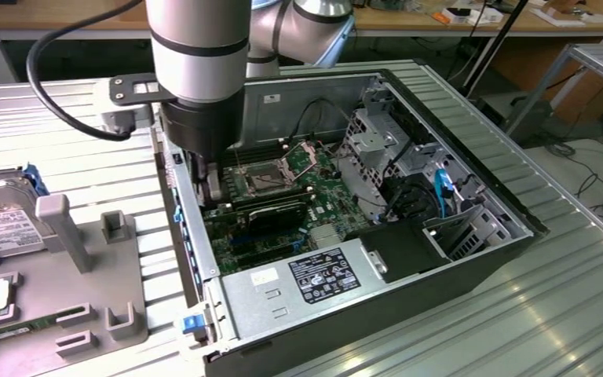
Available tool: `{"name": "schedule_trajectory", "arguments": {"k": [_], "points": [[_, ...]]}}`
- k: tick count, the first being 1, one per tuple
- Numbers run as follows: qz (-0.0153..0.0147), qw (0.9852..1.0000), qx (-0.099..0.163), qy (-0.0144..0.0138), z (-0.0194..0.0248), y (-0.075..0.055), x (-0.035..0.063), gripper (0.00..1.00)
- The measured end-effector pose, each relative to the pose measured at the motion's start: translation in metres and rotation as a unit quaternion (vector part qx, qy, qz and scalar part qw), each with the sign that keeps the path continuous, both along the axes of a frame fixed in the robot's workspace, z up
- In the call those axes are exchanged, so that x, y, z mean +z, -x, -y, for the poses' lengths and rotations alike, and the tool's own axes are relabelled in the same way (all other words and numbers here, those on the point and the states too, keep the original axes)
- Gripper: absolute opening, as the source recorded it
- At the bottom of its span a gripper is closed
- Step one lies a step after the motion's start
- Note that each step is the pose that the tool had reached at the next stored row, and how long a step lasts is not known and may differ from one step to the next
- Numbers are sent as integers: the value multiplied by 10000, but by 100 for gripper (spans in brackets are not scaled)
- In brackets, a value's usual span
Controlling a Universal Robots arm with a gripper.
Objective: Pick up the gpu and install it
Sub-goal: 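Press down on the gpu until it lock into place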
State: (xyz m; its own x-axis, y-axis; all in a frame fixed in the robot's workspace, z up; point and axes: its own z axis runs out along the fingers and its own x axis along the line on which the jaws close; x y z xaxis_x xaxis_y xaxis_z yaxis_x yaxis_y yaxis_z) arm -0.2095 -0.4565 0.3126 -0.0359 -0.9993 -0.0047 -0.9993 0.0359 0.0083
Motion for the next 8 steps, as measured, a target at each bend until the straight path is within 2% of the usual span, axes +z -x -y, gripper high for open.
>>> {"name": "schedule_trajectory", "arguments": {"k": [2, 3, 4, 5, 7, 8], "points": [[-3, 10000, -43, -35, 1, -2, -20, 11], [5, 10000, -47, -86, 2, -11, -66, 11], [-8, 10000, -49, -83, 3, -12, -64, 11], [-38, 9999, -64, -87, 3, -20, -63, 11], [-73, 9998, -141, -89, 0, -22, -59, 11], [-82, 9998, -168, -89, -9, -29, -57, 11]]}}
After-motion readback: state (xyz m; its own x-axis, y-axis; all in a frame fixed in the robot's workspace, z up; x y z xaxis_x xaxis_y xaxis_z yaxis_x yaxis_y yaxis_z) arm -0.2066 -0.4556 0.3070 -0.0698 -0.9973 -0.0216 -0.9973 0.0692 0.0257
